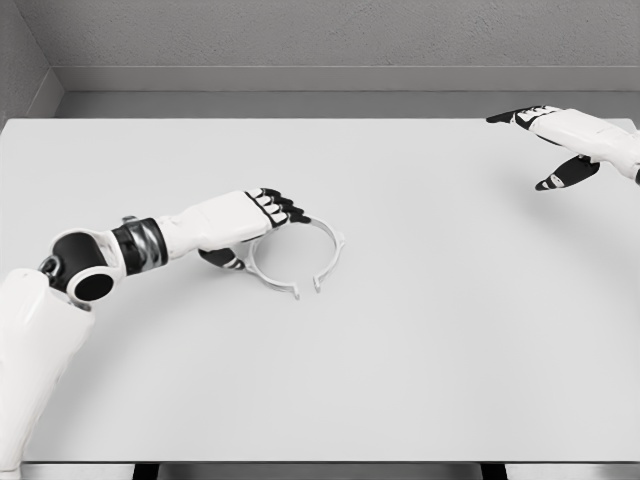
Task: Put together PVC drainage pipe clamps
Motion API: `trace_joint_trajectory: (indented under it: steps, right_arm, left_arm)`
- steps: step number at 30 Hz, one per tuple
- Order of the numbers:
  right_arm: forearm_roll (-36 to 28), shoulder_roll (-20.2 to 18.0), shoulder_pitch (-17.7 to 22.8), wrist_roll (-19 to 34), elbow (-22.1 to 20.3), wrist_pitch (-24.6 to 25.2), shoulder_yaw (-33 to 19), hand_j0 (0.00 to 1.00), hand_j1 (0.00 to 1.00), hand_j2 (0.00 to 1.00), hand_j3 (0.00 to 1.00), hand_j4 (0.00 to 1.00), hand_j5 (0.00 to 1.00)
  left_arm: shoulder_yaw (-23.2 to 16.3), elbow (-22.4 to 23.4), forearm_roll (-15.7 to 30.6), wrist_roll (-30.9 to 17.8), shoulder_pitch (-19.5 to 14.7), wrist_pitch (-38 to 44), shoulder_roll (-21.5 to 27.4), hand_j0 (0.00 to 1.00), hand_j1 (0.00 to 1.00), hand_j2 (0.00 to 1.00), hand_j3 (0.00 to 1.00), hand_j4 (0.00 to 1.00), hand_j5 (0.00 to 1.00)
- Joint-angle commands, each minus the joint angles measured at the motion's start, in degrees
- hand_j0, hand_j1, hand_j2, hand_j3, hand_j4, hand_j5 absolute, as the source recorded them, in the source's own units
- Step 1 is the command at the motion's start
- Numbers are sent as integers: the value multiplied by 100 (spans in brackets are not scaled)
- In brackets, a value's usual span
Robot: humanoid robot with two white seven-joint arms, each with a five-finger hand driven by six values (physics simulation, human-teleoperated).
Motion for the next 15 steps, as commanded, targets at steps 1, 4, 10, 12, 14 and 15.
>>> trace_joint_trajectory:
  steps: [1,4,10,12,14,15]
  right_arm:
    - [-43,-2,0,-3,-2,17,-4,100,100,100,100,100,100]
    - [-34,-2,0,-3,-2,17,-4,100,100,100,100,100,100]
    - [-34,-2,0,-3,-2,17,-4,100,100,100,100,100,100]
    - [-34,-2,0,-3,-2,17,-4,100,100,100,100,100,100]
    - [-34,-2,0,-3,-3,17,-4,100,100,100,100,100,100]
    - [-34,-2,0,-3,-2,17,-4,100,100,100,100,100,100]
  left_arm:
    - [1,-4,-29,3,0,15,-49,100,100,100,100,100,100]
    - [1,-4,-29,3,0,15,-84,100,100,100,100,100,100]
    - [1,-4,-46,3,-26,15,-119,100,100,100,100,100,100]
    - [1,-4,-46,3,-35,15,-154,100,100,100,100,100,100]
    - [-8,-4,-46,3,-53,15,-163,100,100,100,100,100,100]
    - [1,-4,-46,3,-53,15,-163,100,100,100,100,100,100]
